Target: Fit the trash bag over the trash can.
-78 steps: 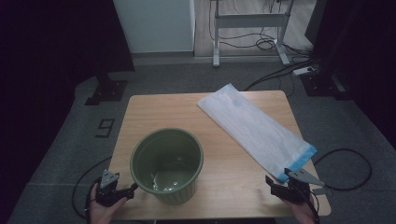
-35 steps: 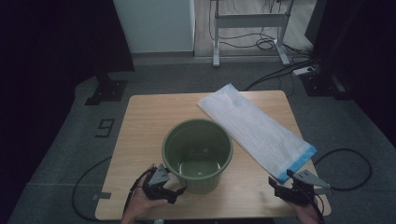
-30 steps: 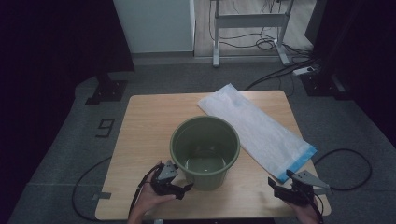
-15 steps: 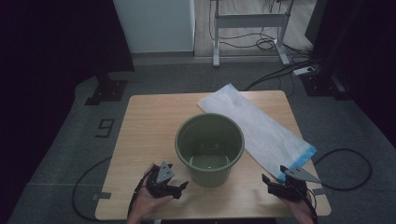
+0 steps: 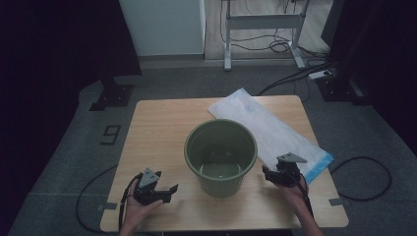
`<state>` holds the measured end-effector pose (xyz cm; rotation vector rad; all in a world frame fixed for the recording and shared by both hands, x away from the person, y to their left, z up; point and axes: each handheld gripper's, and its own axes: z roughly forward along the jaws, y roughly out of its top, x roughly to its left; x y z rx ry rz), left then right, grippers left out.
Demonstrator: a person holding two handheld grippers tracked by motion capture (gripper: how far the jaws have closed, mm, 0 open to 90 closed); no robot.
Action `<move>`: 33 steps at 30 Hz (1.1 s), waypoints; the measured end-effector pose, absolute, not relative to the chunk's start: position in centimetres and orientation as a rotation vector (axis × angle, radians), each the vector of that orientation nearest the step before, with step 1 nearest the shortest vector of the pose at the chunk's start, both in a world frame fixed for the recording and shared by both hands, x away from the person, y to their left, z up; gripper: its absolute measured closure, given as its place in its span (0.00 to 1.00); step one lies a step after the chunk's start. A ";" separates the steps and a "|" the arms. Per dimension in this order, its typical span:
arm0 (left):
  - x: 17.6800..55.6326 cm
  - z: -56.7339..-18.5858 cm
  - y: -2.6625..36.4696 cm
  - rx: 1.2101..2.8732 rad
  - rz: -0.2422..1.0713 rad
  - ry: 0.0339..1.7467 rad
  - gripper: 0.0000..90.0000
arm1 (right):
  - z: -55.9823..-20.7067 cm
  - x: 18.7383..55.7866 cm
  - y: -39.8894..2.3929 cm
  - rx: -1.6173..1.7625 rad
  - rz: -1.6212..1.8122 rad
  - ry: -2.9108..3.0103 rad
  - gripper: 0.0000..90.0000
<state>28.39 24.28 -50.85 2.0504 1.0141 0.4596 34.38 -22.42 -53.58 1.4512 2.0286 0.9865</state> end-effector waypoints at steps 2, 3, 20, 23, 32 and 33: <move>28.5 -50.9 24.4 2.048 0.453 1.014 0.17 | -53.9 34.8 -22.2 1.462 0.936 2.042 0.36; 28.5 -50.8 24.4 2.041 0.435 1.009 0.17 | -54.0 34.9 -22.1 1.455 0.914 2.049 0.38; 28.7 -51.2 25.4 2.045 0.392 1.018 0.17 | -54.8 30.7 -26.5 1.430 0.875 2.043 0.99; 28.7 -51.1 25.4 2.038 0.392 1.025 0.17 | -55.0 28.0 -28.4 1.479 0.942 2.022 0.99; 29.0 -51.4 25.0 2.051 0.386 1.038 0.17 | -55.1 21.9 -31.5 1.557 1.022 2.020 0.99; 29.0 -51.5 25.0 2.055 0.386 1.040 0.17 | -55.1 21.8 -31.4 1.551 1.028 2.015 0.97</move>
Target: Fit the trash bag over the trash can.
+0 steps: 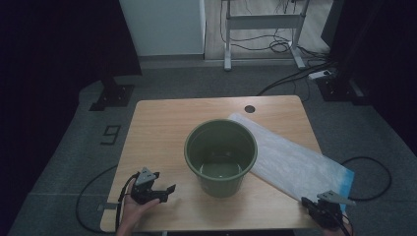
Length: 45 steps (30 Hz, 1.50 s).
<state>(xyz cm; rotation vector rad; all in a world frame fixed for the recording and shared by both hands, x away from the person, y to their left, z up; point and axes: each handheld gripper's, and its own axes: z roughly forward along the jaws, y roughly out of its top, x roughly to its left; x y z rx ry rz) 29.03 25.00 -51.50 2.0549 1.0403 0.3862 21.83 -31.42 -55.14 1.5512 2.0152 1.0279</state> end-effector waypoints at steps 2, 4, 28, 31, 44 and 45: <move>29.0 -51.5 24.9 2.057 0.385 1.040 0.17 | -55.1 21.9 -31.2 1.546 1.039 2.016 0.87; 29.0 -51.6 24.9 2.062 0.387 1.036 0.17 | -54.5 22.4 -29.8 1.473 1.060 2.005 0.65; 29.2 -52.1 25.3 2.055 0.380 1.042 0.17 | -55.4 33.7 -18.9 1.282 0.917 2.094 0.26; 29.2 -52.1 25.4 2.053 0.379 1.045 0.17 | -55.3 34.0 -18.9 1.301 0.920 2.078 0.41; 29.2 -52.4 25.5 2.063 0.376 1.052 0.17 | -55.1 34.5 -20.2 1.385 0.946 2.060 0.91; 29.2 -52.4 25.5 2.063 0.376 1.052 0.17 | -55.1 34.5 -20.2 1.385 0.946 2.060 0.91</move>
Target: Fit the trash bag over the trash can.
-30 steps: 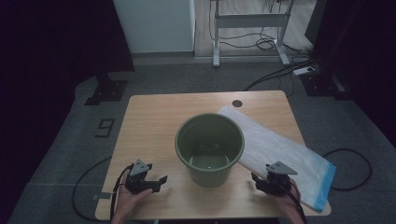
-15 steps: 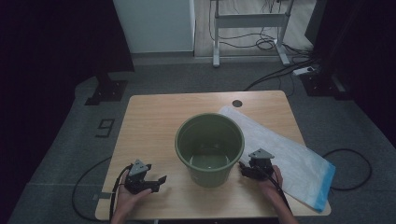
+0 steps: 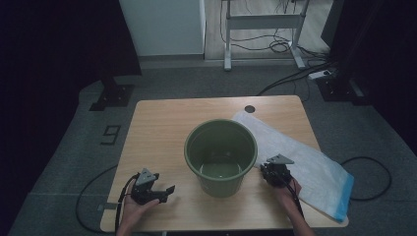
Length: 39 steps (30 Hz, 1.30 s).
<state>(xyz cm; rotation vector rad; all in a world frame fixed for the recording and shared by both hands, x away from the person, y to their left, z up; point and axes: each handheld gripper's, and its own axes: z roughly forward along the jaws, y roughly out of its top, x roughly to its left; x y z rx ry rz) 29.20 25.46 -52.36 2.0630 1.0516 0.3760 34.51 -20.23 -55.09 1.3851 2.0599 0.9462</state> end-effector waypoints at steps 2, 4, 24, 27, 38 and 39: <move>29.2 -52.4 25.4 2.067 0.379 1.054 0.17 | -55.1 34.5 -20.6 1.405 0.949 2.051 0.98; 29.2 -52.4 25.5 2.067 0.380 1.055 0.18 | -55.2 34.3 -21.0 1.415 0.963 2.040 0.99; 29.2 -52.4 25.5 2.059 0.392 1.065 0.18 | -49.9 32.7 -24.0 1.408 1.249 1.770 0.99; 29.2 -52.4 25.5 2.057 0.393 1.067 0.18 | -49.3 32.6 -24.2 1.408 1.276 1.750 0.99; 29.2 -52.3 25.6 2.044 0.400 1.070 0.18 | -43.9 32.2 -25.6 1.378 1.415 1.579 0.99; 29.2 -52.3 25.6 2.043 0.400 1.072 0.18 | -43.4 32.1 -25.7 1.371 1.426 1.566 0.99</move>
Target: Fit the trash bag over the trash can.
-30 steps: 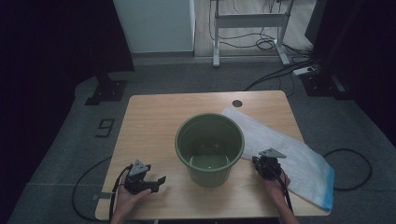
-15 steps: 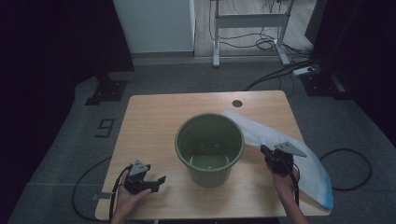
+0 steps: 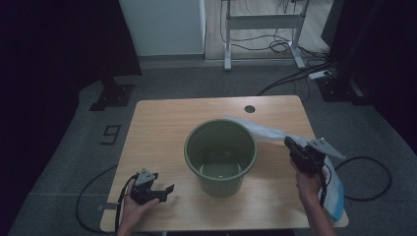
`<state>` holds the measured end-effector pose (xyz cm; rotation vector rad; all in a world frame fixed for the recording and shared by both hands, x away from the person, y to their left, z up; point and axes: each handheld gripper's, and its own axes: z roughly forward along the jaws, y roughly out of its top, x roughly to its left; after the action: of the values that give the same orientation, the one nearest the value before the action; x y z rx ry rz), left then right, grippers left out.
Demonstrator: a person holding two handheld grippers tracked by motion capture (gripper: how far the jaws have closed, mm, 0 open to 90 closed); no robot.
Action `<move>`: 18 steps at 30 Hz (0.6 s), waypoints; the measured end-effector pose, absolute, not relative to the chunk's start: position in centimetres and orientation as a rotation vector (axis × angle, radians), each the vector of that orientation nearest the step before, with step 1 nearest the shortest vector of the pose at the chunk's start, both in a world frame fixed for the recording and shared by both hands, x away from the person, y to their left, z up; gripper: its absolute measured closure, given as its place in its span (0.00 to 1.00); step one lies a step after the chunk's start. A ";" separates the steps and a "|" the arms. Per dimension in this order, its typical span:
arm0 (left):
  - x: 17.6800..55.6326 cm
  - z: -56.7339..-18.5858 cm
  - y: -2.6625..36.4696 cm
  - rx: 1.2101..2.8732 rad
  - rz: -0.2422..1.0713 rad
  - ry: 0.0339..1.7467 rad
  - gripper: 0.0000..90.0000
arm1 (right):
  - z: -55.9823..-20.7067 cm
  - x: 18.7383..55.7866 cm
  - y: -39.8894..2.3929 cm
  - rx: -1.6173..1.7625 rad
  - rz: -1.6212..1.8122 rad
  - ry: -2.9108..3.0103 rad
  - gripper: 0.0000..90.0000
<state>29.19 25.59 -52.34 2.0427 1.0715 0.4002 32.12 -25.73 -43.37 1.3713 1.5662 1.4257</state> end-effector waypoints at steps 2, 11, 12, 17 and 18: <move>29.2 -52.3 25.6 2.040 0.402 1.074 0.18 | -42.4 32.0 -25.9 1.350 1.442 1.549 0.99; 29.1 -52.1 25.6 2.022 0.412 1.080 0.18 | -38.4 31.1 -26.1 1.277 1.506 1.473 0.99; 29.1 -52.1 25.6 2.022 0.412 1.080 0.18 | -38.4 31.1 -26.1 1.277 1.506 1.473 0.99; 29.1 -52.1 25.6 2.017 0.414 1.083 0.18 | -36.0 30.9 -26.5 1.240 1.527 1.430 0.99; 29.1 -52.1 25.6 2.016 0.415 1.083 0.18 | -35.6 30.8 -26.6 1.230 1.529 1.430 0.99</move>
<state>29.11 25.56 -52.12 2.0164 1.0833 0.4150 30.81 -26.61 -35.57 1.2302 1.4296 1.5286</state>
